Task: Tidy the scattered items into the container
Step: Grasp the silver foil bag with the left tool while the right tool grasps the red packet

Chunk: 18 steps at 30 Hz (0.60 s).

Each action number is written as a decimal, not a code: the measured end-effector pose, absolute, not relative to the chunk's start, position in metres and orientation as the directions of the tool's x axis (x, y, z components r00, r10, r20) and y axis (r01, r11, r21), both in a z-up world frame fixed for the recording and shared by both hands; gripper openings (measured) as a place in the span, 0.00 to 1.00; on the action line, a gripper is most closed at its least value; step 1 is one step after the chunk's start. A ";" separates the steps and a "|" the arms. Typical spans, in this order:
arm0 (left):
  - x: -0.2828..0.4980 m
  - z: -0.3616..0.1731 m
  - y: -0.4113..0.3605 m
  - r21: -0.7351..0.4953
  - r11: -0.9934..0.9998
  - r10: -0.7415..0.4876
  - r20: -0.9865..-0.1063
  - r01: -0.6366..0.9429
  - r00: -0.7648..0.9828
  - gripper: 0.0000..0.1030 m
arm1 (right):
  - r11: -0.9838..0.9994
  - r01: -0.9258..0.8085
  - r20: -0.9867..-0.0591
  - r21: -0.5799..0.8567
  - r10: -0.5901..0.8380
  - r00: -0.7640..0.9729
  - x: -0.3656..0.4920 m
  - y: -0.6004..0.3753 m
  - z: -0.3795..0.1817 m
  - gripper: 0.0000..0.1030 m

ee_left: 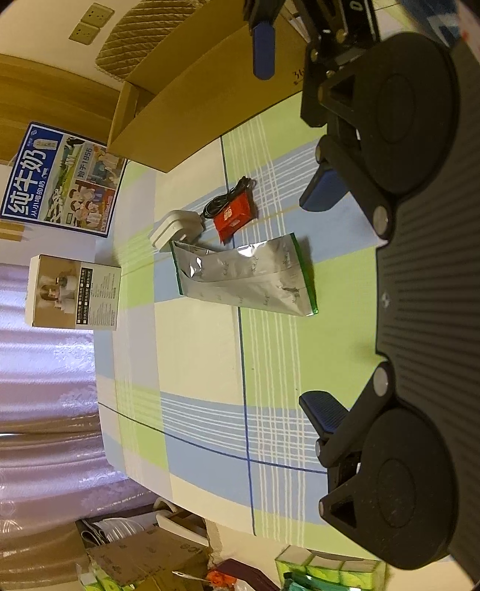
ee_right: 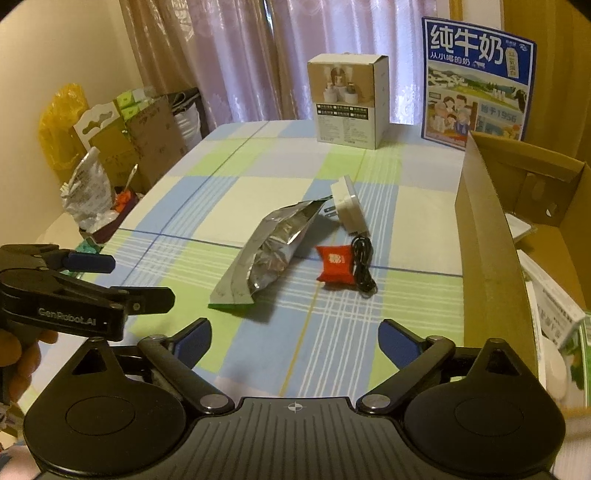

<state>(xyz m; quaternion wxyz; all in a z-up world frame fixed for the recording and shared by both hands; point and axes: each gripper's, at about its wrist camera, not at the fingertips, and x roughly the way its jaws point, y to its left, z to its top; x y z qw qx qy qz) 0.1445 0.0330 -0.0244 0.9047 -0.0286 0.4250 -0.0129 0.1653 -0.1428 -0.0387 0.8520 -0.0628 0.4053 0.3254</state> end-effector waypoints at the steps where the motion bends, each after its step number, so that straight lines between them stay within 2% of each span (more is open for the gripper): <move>1: 0.147 -0.025 0.034 -0.062 0.998 -0.049 -0.769 0.003 0.638 0.98 | 0.780 -0.606 -0.733 0.153 0.501 0.459 0.168 -0.142 -0.040 0.87; 9: 0.171 -0.029 0.037 -0.042 0.998 -0.064 -0.768 0.049 0.637 0.97 | 0.776 -0.615 -0.742 0.141 0.494 0.453 0.197 -0.130 -0.055 0.58; 15: 0.189 -0.033 0.038 -0.036 0.997 -0.076 -0.762 0.075 0.643 0.97 | 0.783 -0.604 -0.733 0.151 0.498 0.463 0.220 -0.122 -0.068 0.41; 18: 0.196 -0.036 0.041 -0.046 0.996 -0.083 -0.760 0.075 0.644 0.96 | 0.786 -0.593 -0.735 0.173 0.504 0.454 0.234 -0.118 -0.080 0.36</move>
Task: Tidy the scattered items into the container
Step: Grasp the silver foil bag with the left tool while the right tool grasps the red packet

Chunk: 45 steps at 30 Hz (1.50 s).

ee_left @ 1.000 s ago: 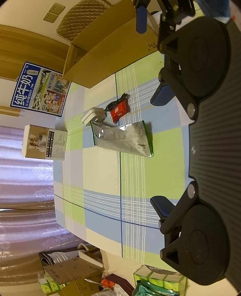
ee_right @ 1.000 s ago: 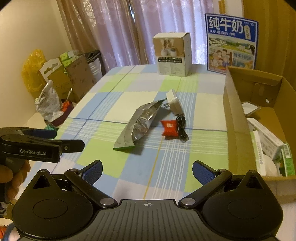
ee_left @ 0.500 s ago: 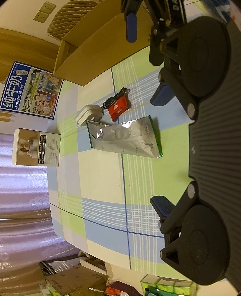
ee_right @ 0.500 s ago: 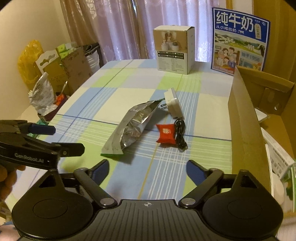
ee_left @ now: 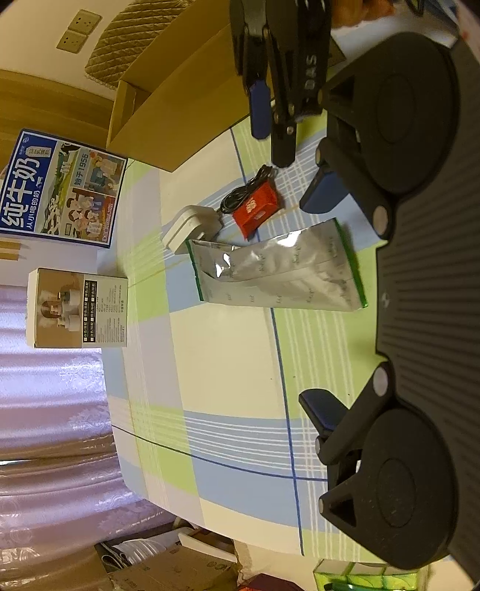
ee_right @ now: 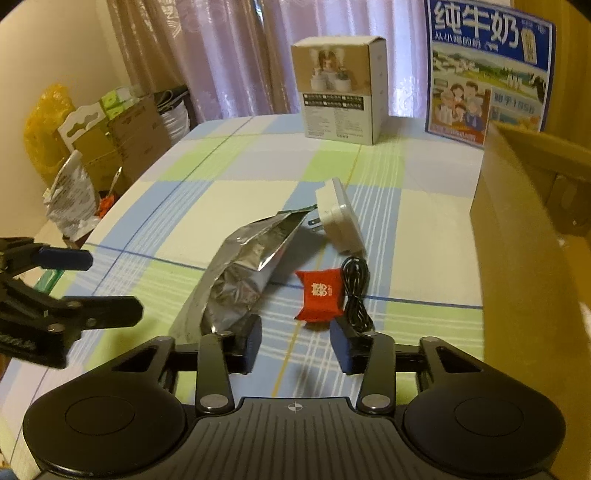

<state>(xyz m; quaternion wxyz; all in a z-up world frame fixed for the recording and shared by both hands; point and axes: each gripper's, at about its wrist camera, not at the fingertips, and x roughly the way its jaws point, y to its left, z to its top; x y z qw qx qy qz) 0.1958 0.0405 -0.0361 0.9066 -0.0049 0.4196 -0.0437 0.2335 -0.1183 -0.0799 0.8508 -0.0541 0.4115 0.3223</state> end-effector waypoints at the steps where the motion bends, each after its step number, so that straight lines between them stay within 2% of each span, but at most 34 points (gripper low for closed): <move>1: 0.198 -0.037 0.042 -0.047 0.996 -0.084 -0.760 0.075 0.644 0.96 | 0.787 -0.592 -0.735 0.174 0.504 0.454 0.237 -0.117 -0.083 0.36; 25: 0.241 -0.068 0.041 -0.081 0.990 -0.134 -0.767 0.113 0.627 0.96 | 0.804 -0.589 -0.771 0.085 0.427 0.472 0.282 -0.088 -0.134 0.36; 31: 0.251 -0.073 0.036 -0.089 0.987 -0.155 -0.774 0.137 0.613 0.96 | 0.810 -0.583 -0.776 0.071 0.412 0.478 0.274 -0.096 -0.134 0.31; 40: 0.290 -0.087 0.016 -0.061 0.976 -0.165 -0.833 0.209 0.528 0.86 | 0.832 -0.547 -0.784 0.097 0.402 0.472 0.249 -0.115 -0.128 0.30; 45: 0.311 -0.096 0.007 -0.028 0.977 -0.129 -0.870 0.212 0.476 0.69 | 0.830 -0.549 -0.771 0.097 0.411 0.486 0.248 -0.116 -0.129 0.31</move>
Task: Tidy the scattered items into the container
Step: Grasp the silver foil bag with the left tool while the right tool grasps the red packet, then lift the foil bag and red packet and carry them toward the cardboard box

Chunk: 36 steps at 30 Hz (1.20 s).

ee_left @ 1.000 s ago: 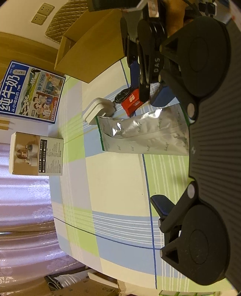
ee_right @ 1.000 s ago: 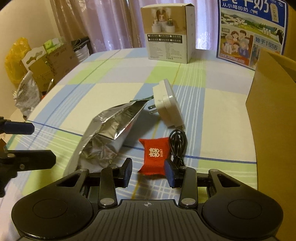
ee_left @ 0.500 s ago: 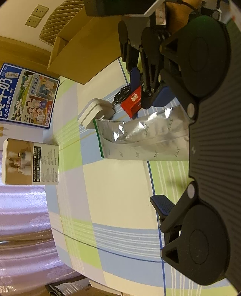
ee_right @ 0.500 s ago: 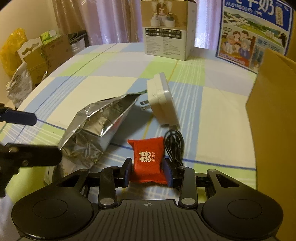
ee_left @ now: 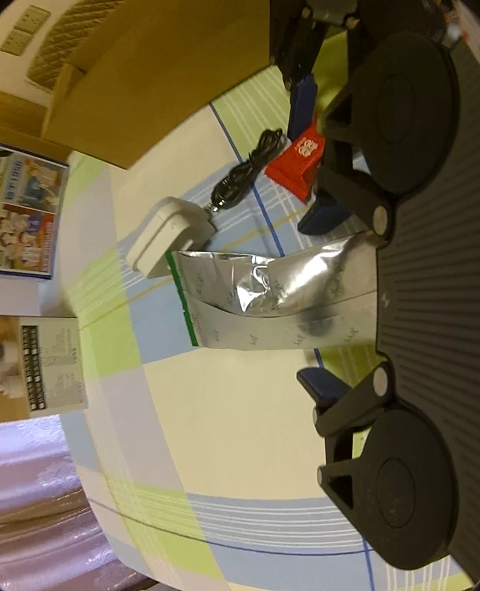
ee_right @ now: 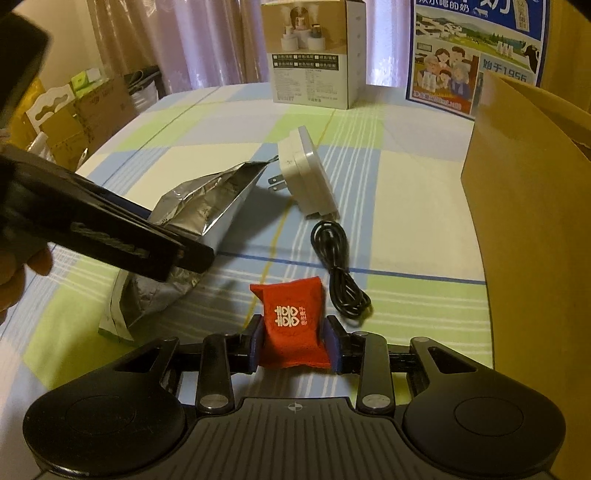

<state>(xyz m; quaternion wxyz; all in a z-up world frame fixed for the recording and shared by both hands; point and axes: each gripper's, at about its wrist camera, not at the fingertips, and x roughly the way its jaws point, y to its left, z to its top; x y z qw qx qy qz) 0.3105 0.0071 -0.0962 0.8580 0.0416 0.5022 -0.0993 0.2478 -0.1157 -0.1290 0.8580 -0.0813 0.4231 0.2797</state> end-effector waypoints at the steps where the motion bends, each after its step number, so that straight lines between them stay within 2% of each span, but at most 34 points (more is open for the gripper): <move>1: 0.313 -0.098 0.005 -0.023 0.976 -0.123 -0.876 0.215 0.467 0.68 | 0.830 -0.550 -0.771 0.098 0.413 0.485 0.248 -0.116 -0.130 0.31; 2: 0.316 -0.101 0.004 -0.013 0.976 -0.113 -0.881 0.216 0.459 0.64 | 0.829 -0.550 -0.771 0.099 0.414 0.485 0.249 -0.116 -0.131 0.31; 4: 0.317 -0.105 0.003 0.003 0.977 -0.096 -0.887 0.212 0.453 0.50 | 0.827 -0.554 -0.768 0.094 0.415 0.489 0.250 -0.116 -0.131 0.31; 5: 0.317 -0.106 0.002 0.011 0.978 -0.086 -0.888 0.208 0.452 0.46 | 0.826 -0.555 -0.766 0.095 0.417 0.489 0.251 -0.116 -0.131 0.31; 12: 0.300 -0.102 0.006 0.002 0.974 -0.099 -0.897 0.228 0.430 0.37 | 0.808 -0.584 -0.775 0.085 0.422 0.470 0.243 -0.118 -0.131 0.29; 17: 0.257 -0.096 0.016 -0.002 0.969 -0.106 -0.905 0.246 0.411 0.34 | 0.803 -0.584 -0.814 0.121 0.417 0.404 0.218 -0.130 -0.124 0.28; 25: 0.191 -0.089 0.023 -0.011 0.964 -0.111 -0.925 0.266 0.364 0.34 | 0.809 -0.570 -0.837 0.144 0.407 0.367 0.180 -0.150 -0.117 0.29; 28: 0.191 -0.086 0.018 0.016 0.960 -0.088 -0.930 0.280 0.357 0.46 | 0.809 -0.570 -0.827 0.145 0.415 0.378 0.176 -0.151 -0.115 0.30; 32: 0.199 -0.087 0.007 0.037 0.955 -0.073 -0.932 0.294 0.356 0.50 | 0.806 -0.575 -0.825 0.140 0.416 0.382 0.176 -0.149 -0.118 0.47; 36: 0.206 -0.097 -0.002 0.071 0.951 -0.038 -0.940 0.301 0.340 0.53 | 0.794 -0.591 -0.824 0.142 0.426 0.374 0.175 -0.148 -0.121 0.50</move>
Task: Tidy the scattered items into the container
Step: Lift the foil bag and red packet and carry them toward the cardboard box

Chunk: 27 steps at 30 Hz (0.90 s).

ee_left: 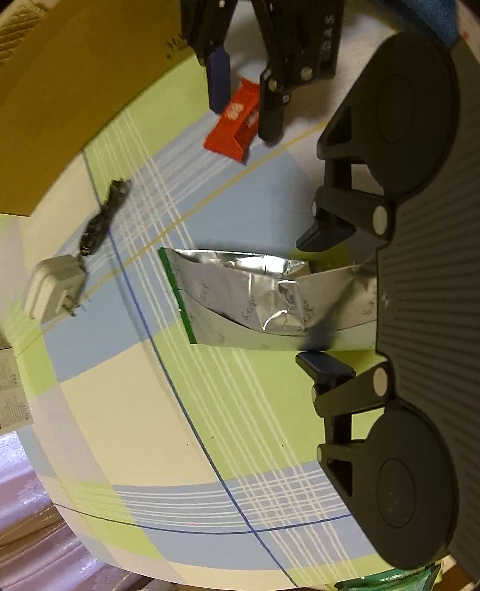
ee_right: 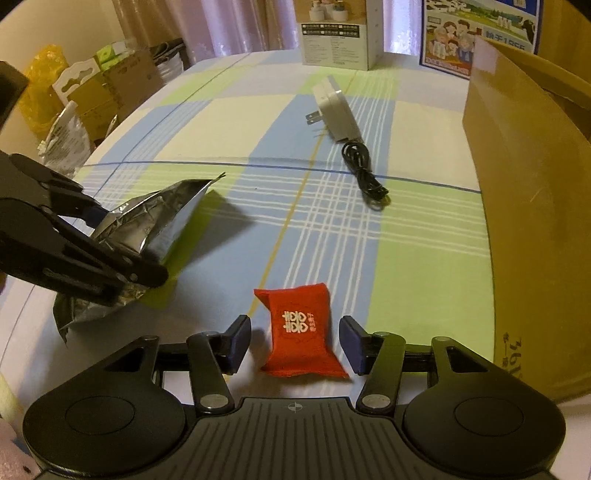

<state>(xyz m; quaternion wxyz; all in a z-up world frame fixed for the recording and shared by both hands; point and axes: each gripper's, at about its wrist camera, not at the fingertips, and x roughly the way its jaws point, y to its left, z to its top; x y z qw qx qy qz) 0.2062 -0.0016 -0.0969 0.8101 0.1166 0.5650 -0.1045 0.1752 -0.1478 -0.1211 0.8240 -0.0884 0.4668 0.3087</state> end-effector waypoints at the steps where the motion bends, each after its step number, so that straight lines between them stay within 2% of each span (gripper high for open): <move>1: 0.207 -0.100 -0.003 0.081 0.948 -0.027 -0.943 0.307 0.331 0.53 | 0.792 -0.593 -0.822 0.145 0.430 0.373 0.175 -0.147 -0.121 0.50; 2: 0.207 -0.103 -0.003 0.086 0.947 -0.024 -0.942 0.309 0.336 0.58 | 0.790 -0.594 -0.820 0.149 0.435 0.373 0.176 -0.147 -0.122 0.50; 5: 0.209 -0.104 0.001 0.067 0.951 -0.038 -0.944 0.303 0.328 0.56 | 0.789 -0.595 -0.815 0.155 0.443 0.374 0.178 -0.145 -0.123 0.51; 9: 0.209 -0.102 0.004 0.050 0.952 -0.053 -0.945 0.304 0.323 0.43 | 0.789 -0.592 -0.813 0.162 0.447 0.374 0.179 -0.146 -0.123 0.51; 12: 0.205 -0.100 0.005 0.057 0.950 -0.047 -0.946 0.307 0.322 0.40 | 0.789 -0.590 -0.811 0.171 0.452 0.371 0.179 -0.148 -0.122 0.51; 19: 0.192 -0.101 0.009 0.048 0.955 -0.054 -0.943 0.293 0.330 0.40 | 0.789 -0.590 -0.811 0.172 0.453 0.370 0.178 -0.148 -0.122 0.51; 23: 0.192 -0.102 0.011 0.044 0.958 -0.053 -0.943 0.282 0.328 0.46 | 0.788 -0.593 -0.812 0.165 0.450 0.372 0.178 -0.148 -0.122 0.51; 27: 0.192 -0.103 0.015 0.024 0.962 -0.069 -0.942 0.272 0.329 0.48 | 0.785 -0.604 -0.817 0.138 0.435 0.379 0.176 -0.145 -0.122 0.51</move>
